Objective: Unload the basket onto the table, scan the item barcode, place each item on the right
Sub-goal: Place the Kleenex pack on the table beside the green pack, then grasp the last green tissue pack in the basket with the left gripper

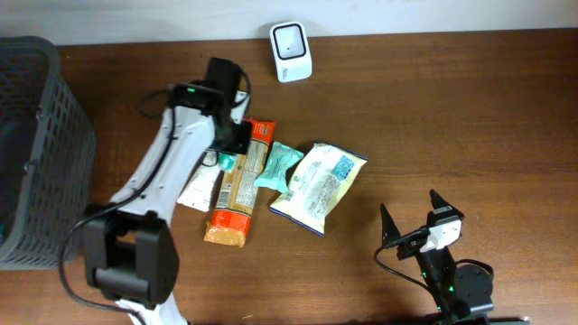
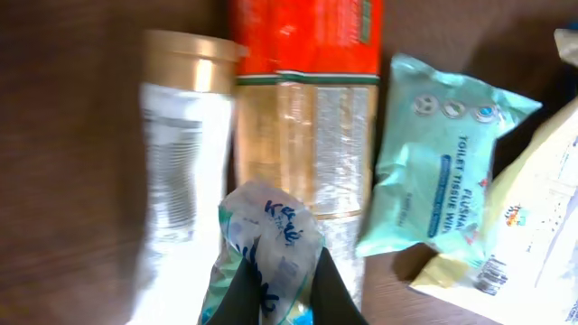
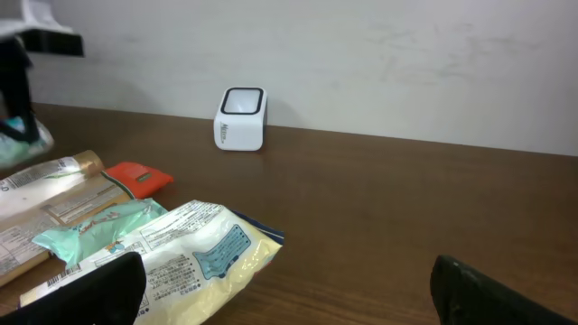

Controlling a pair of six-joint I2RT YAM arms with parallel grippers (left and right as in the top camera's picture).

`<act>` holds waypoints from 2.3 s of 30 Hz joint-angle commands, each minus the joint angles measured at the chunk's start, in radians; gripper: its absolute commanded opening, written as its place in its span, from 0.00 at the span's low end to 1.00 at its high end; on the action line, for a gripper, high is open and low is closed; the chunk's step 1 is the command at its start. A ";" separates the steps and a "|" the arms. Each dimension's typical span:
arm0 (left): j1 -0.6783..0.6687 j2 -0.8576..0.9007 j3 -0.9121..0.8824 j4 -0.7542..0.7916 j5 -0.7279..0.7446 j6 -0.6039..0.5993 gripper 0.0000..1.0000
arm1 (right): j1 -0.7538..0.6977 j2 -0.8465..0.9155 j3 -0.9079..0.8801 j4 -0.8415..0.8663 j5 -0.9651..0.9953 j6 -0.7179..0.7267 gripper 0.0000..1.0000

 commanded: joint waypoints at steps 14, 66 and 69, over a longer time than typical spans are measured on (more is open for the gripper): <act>0.145 -0.035 0.617 -0.193 -0.220 -0.011 0.99 | -0.008 -0.005 -0.005 -0.004 0.005 0.003 0.99; 1.182 0.068 -0.178 0.420 -0.259 0.463 0.84 | -0.008 -0.005 -0.005 -0.004 0.005 0.003 0.99; 1.183 0.110 -0.178 0.427 -0.325 0.474 0.79 | -0.008 -0.005 -0.005 -0.004 0.005 0.003 0.99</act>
